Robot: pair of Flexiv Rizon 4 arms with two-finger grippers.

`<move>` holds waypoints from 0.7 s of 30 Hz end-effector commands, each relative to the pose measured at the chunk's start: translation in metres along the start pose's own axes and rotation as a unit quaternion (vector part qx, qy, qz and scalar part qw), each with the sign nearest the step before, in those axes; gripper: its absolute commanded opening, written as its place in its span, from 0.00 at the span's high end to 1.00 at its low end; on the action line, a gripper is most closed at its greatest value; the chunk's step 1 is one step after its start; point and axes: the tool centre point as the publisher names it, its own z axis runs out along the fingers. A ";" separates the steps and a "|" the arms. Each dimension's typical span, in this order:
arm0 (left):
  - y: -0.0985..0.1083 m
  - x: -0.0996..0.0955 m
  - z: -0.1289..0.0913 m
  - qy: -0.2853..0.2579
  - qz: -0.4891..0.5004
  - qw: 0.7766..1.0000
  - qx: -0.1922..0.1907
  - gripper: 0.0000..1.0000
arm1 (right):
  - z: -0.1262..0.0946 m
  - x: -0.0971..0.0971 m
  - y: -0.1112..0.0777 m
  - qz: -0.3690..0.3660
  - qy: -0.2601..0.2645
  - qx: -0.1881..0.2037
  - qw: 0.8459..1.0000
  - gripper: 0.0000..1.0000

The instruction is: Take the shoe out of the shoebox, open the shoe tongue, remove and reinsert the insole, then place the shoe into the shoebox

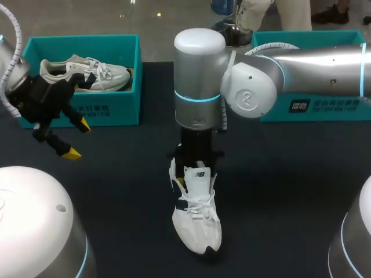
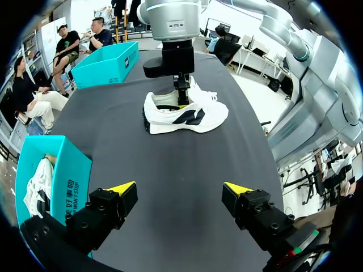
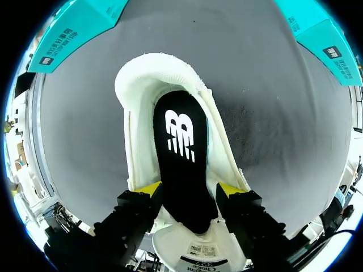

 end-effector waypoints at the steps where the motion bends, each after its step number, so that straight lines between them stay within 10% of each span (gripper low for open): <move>1: 0.000 0.000 0.000 0.000 0.000 1.000 -0.001 0.00 | 0.003 0.002 0.001 -0.001 0.001 0.001 1.000 0.28; 6: 0.000 0.000 0.000 0.000 0.000 1.000 -0.001 0.00 | 0.004 0.003 0.002 -0.002 0.001 0.001 1.000 0.00; 21: 0.000 0.000 0.000 0.000 0.000 1.000 -0.001 0.00 | -0.007 0.011 0.007 -0.012 -0.011 -0.010 1.000 0.00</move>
